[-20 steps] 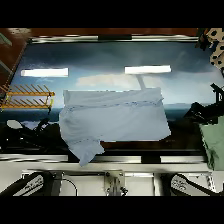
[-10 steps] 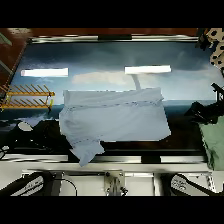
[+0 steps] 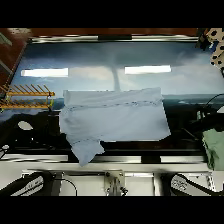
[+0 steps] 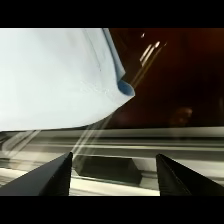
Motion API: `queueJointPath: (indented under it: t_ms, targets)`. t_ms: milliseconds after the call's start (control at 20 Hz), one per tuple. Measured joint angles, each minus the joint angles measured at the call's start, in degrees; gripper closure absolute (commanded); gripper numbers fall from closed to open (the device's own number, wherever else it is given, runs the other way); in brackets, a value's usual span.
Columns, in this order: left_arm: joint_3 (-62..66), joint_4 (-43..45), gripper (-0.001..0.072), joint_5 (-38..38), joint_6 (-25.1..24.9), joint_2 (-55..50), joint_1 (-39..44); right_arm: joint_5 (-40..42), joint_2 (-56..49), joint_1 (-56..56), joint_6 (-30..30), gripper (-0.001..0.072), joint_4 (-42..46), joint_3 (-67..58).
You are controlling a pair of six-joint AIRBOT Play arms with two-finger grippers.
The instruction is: Fold the shirts.
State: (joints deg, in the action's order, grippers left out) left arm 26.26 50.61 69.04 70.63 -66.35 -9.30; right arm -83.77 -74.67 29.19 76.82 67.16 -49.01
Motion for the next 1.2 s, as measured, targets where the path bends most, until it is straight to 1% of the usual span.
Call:
queueJointPath:
  t_ms: [100,150,200,300,350,400,500,550,600,650,850,900,1050,1200]
  targets:
    - [0.9,-0.3,0.0681,0.4,-0.5,0.8,0.0,3.5,0.0,0.0,-0.3,0.0105,-1.2,4.2]
    - [1.3,-0.4,0.0681,0.6,-0.7,1.2,0.0,5.2,0.0,0.0,-0.4,0.0173,-1.5,5.8]
    - [1.8,-0.5,0.0681,0.7,-0.8,1.5,0.0,6.7,0.0,0.0,-0.5,0.0215,-2.0,7.1]
    - [2.5,-0.6,0.0681,1.1,-0.9,1.9,0.0,9.3,-0.1,0.0,-0.5,0.0215,-2.9,8.6]
    - [2.8,-0.7,0.0681,1.3,-0.9,2.0,0.0,10.5,-0.1,-0.2,-0.5,0.0236,-3.3,9.1]
    - [3.0,-0.7,0.0681,1.6,-1.0,2.2,0.0,11.0,-0.1,-0.7,-0.5,0.0287,-3.7,9.4]
    - [3.4,-0.7,0.0681,1.9,-1.0,2.3,0.0,12.0,-0.5,-2.8,-0.6,0.0297,-4.1,9.8]
    - [3.5,-0.7,0.0681,2.2,-1.0,2.3,0.0,12.7,-0.8,-4.3,-0.5,0.0464,-3.8,9.9]
    - [3.5,-0.7,0.0681,2.5,-1.0,2.4,0.0,13.8,-1.0,-5.7,-0.2,0.0580,-2.9,10.0]
    - [3.6,-0.7,0.0681,2.9,-1.0,2.5,0.0,14.5,-1.3,-6.7,0.5,0.0662,-2.2,10.0]
    - [6.1,-0.7,0.0682,3.4,-1.5,3.1,0.0,15.5,-0.7,-8.9,1.3,0.0663,-0.2,8.7]
    - [7.4,-0.7,0.0682,3.5,-1.9,3.3,0.0,17.2,0.2,-9.1,0.9,0.0663,1.2,7.8]
    - [12.9,-0.7,0.0682,4.5,-2.8,3.6,0.0,13.4,3.8,-9.5,0.0,0.0663,-0.4,4.0]
    - [18.7,-0.8,0.0682,4.9,-3.2,3.6,0.0,11.8,6.1,-9.6,0.0,0.0663,-1.4,-0.7]
